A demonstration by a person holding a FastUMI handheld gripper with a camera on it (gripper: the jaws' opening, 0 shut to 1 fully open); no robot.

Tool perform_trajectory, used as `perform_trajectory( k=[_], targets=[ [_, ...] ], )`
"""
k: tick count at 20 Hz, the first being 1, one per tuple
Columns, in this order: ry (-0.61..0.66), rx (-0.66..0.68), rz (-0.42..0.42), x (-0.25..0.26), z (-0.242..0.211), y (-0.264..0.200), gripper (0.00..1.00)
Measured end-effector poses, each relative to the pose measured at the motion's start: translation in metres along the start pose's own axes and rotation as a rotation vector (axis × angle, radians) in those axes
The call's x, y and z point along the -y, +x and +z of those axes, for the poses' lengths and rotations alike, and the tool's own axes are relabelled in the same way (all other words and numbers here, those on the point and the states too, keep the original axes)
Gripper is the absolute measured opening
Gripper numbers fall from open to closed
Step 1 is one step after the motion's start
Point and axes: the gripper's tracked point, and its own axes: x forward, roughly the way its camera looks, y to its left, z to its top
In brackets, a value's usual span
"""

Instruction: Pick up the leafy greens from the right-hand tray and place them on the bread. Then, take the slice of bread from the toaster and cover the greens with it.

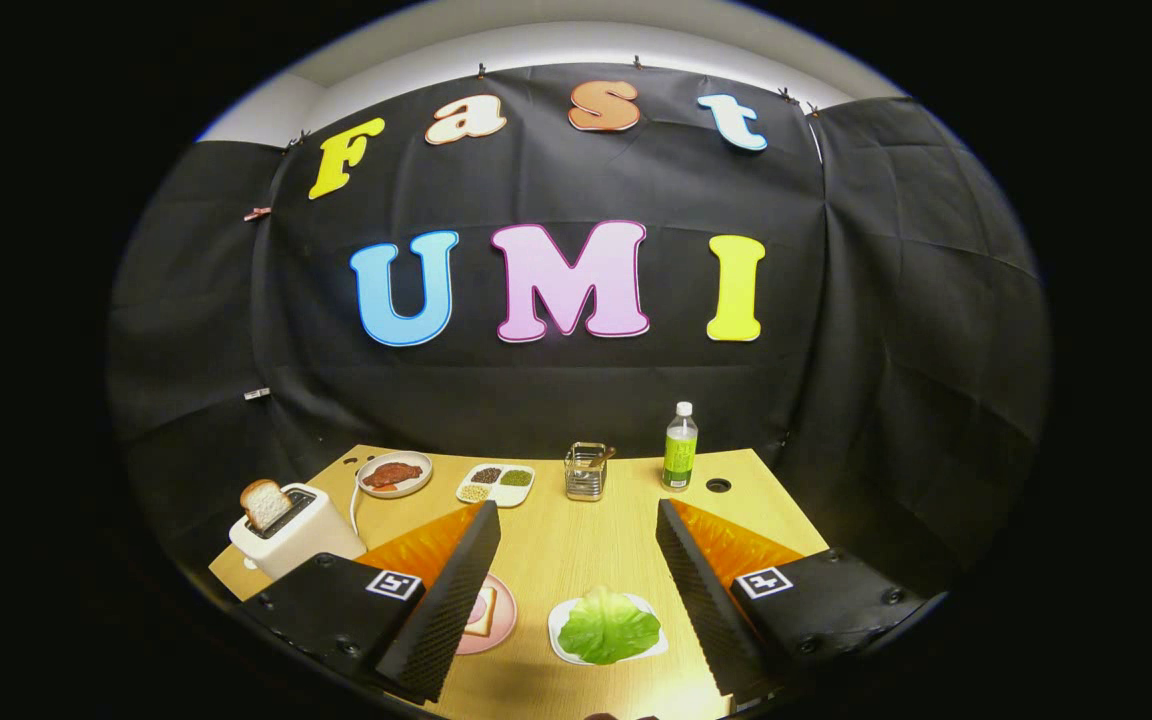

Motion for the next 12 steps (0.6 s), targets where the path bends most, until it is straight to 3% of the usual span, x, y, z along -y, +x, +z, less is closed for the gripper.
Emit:
perform_trajectory(
  k=[12],
  targets=[
    [0.004, -0.195, 0.051, 0.020, -0.084, 0.049, 0.98]
  ],
)
